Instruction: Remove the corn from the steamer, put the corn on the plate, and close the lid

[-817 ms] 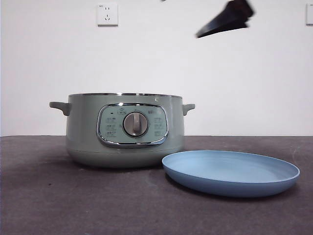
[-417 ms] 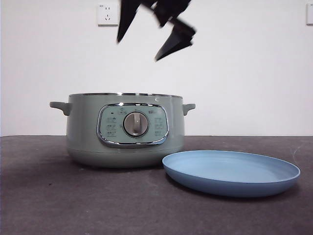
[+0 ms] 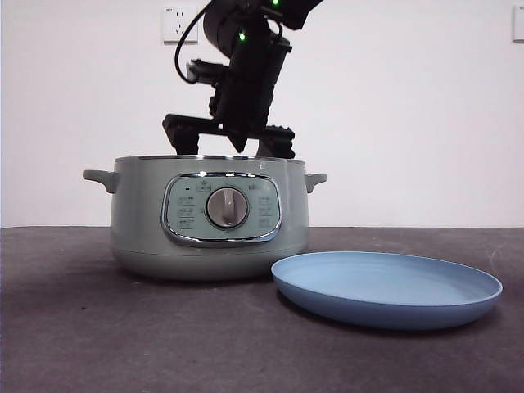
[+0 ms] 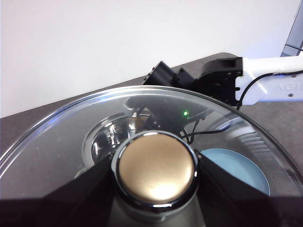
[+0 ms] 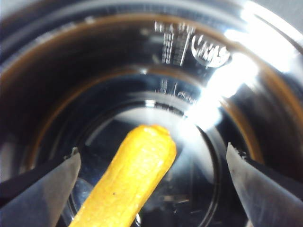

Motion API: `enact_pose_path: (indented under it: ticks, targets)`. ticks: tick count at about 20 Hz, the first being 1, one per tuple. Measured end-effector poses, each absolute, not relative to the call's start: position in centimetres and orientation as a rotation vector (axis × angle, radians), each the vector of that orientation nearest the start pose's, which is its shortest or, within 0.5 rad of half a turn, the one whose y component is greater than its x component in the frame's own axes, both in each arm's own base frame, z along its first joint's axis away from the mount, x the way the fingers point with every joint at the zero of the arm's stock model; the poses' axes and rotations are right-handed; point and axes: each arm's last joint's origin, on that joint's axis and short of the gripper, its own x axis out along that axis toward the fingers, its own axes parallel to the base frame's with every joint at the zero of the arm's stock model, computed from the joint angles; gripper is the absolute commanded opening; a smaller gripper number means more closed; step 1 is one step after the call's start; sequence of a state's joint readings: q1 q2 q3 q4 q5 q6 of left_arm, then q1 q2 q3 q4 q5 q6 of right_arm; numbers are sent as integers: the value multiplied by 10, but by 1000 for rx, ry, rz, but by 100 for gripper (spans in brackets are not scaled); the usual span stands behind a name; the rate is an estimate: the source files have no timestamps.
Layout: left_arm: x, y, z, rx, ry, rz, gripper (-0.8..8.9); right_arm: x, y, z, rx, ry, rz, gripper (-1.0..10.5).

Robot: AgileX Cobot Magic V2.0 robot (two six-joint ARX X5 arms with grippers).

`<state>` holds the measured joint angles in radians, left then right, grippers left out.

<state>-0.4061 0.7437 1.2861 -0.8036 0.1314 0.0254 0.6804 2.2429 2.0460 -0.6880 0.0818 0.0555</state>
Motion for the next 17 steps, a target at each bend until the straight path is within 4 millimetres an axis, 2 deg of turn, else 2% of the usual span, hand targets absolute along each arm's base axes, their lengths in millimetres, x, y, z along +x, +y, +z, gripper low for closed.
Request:
enact_pose_path:
  ticks: [4,8,10,14,17]
  targets:
    - [88,-42,434,62,263,-538,-8,390,313,239,-288,858,534,593]
    - [88,-42,434,63,269,-539,-8,390,321,218,-313,905,541,584]
    - [88,-42,433,64,281,-539,-8,390,322,218,-311,900,543,482]
    - [88,-42,433,64,282,-539,-8,388,321,217,-320,924,540,463]
    - [88,-42,432,65,284,-539,-8,389,321,206,-333,960,536,203]
